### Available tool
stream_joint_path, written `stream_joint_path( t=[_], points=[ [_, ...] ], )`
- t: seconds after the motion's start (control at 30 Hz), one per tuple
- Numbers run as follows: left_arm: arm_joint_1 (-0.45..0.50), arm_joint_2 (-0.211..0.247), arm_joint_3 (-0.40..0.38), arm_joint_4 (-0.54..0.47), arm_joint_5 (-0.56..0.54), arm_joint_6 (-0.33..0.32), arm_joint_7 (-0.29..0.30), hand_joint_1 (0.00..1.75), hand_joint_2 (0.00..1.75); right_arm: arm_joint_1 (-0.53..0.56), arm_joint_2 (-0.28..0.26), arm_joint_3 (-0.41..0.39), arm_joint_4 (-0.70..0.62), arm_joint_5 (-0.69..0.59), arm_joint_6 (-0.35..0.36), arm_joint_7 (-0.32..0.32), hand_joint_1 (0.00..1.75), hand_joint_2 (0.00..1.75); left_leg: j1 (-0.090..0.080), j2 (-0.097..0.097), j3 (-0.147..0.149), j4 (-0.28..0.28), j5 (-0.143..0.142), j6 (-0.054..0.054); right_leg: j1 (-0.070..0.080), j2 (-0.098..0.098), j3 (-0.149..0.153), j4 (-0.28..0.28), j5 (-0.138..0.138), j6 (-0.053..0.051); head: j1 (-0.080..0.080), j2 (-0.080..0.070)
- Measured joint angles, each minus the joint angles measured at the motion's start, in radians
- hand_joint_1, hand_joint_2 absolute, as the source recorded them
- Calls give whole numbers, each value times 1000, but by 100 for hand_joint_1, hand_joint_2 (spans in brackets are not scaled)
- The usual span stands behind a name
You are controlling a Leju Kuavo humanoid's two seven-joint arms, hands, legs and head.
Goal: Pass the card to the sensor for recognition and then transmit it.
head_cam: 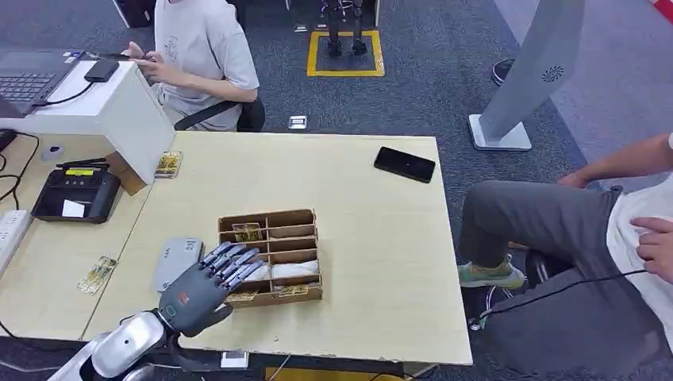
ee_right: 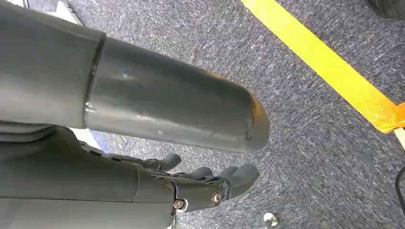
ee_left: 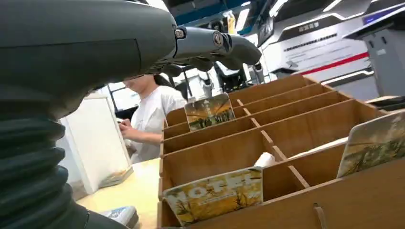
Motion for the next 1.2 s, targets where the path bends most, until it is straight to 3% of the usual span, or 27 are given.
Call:
stream_joint_path(
  t=[0.33,0.47,1.2],
  points=[
    [-61,-71,-60,76,-5,6,12,0,175,-9,0,0,0,16,1,7,0,0,0,0,0,0,0,0,0,0,0,0,0,0,0,0],
    [-78,-89,-75,99,-16,25,43,0,175,-11,0,0,0,19,1,5,0,0,0,0,0,0,0,0,0,0,0,0,0,0,0,0],
    [-96,-101,-85,152,-22,34,83,0,175,-10,0,0,0,20,0,3,0,0,0,0,0,0,0,0,0,0,0,0,0,0,0,0]
  ],
)
